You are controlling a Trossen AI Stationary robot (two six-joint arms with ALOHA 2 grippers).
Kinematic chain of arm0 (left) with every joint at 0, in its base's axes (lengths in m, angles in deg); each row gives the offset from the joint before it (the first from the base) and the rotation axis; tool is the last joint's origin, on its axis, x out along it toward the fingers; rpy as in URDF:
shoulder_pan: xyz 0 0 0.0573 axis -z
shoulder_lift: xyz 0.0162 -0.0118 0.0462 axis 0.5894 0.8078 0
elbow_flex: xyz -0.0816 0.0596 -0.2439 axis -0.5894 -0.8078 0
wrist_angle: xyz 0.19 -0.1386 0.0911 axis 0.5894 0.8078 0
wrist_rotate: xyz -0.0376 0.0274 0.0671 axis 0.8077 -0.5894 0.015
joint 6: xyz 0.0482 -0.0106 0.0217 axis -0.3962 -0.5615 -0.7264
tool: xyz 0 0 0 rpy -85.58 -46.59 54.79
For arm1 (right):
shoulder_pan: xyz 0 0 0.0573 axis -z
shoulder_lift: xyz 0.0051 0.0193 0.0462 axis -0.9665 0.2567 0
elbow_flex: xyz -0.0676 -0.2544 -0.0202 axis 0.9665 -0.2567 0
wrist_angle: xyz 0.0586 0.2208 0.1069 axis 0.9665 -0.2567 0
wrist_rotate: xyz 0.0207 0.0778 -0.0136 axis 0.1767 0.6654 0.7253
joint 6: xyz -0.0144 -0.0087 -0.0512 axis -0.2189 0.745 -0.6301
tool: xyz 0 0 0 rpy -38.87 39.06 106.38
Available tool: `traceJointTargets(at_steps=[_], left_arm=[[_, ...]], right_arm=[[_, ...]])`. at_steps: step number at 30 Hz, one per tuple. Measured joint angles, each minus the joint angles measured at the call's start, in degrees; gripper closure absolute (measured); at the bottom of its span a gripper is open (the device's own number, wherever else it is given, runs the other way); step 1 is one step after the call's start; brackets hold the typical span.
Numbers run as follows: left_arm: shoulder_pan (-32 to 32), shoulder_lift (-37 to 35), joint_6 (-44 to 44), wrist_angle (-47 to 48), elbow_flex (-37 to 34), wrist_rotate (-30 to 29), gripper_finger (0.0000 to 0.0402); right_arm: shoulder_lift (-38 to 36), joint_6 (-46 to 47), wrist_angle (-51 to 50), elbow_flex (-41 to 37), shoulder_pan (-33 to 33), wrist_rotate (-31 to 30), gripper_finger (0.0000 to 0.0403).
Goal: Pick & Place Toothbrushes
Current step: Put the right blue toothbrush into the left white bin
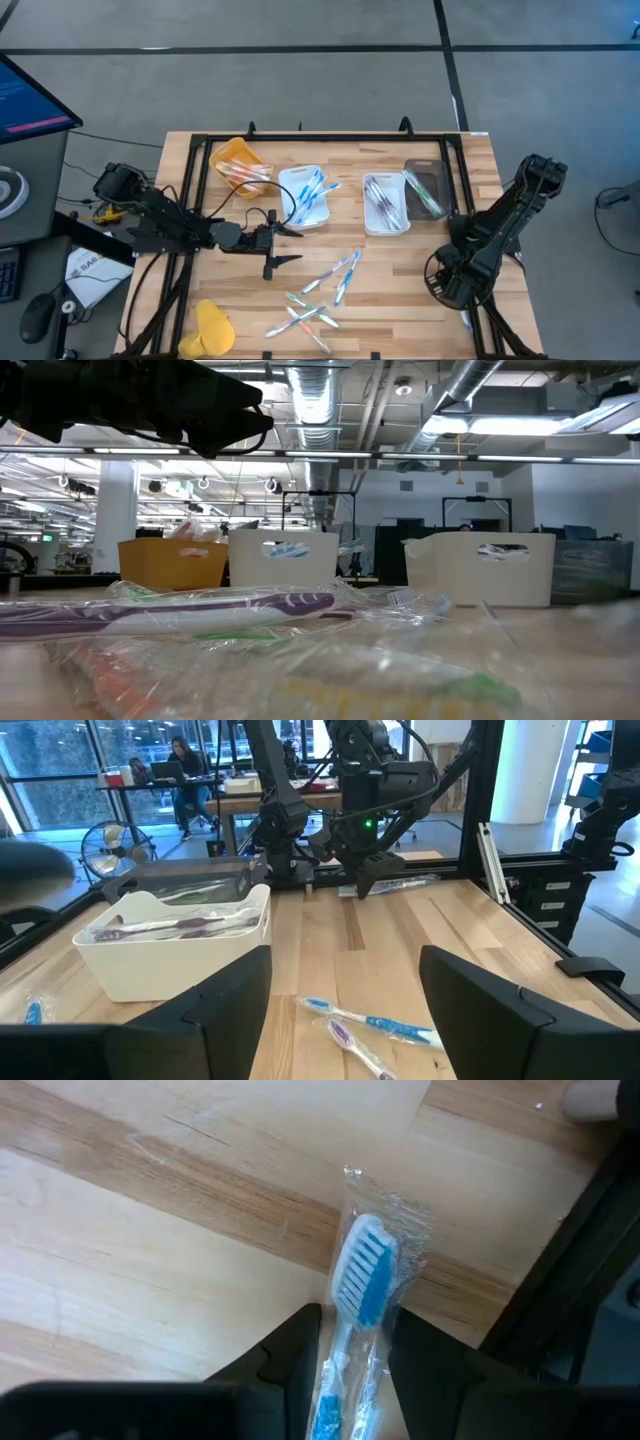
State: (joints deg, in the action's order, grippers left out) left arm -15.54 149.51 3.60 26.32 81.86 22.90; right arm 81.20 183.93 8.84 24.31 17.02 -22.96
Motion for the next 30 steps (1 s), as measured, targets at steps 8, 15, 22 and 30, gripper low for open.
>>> traceJointTargets(at_steps=[8,15,22,30], left_arm=[[0.00,0.00,-0.01,0.02,0.00,-0.01,0.0153],[0.00,0.00,-0.85,0.09,0.00,-0.01,0.0153],[0.01,0.00,-1.02,0.17,0.00,-0.01,0.0153],[-0.09,0.00,-6.98,0.19,0.00,-1.06,0.0153]], right_arm=[[0.02,0.00,0.63,-0.02,0.04,0.00,0.0311],[0.04,0.00,1.25,-0.02,0.04,0.02,0.0358],[0.02,0.26,2.21,-0.05,0.17,0.31,0.0390],[0.28,-4.60,2.51,1.29,0.70,-2.68,0.0400]])
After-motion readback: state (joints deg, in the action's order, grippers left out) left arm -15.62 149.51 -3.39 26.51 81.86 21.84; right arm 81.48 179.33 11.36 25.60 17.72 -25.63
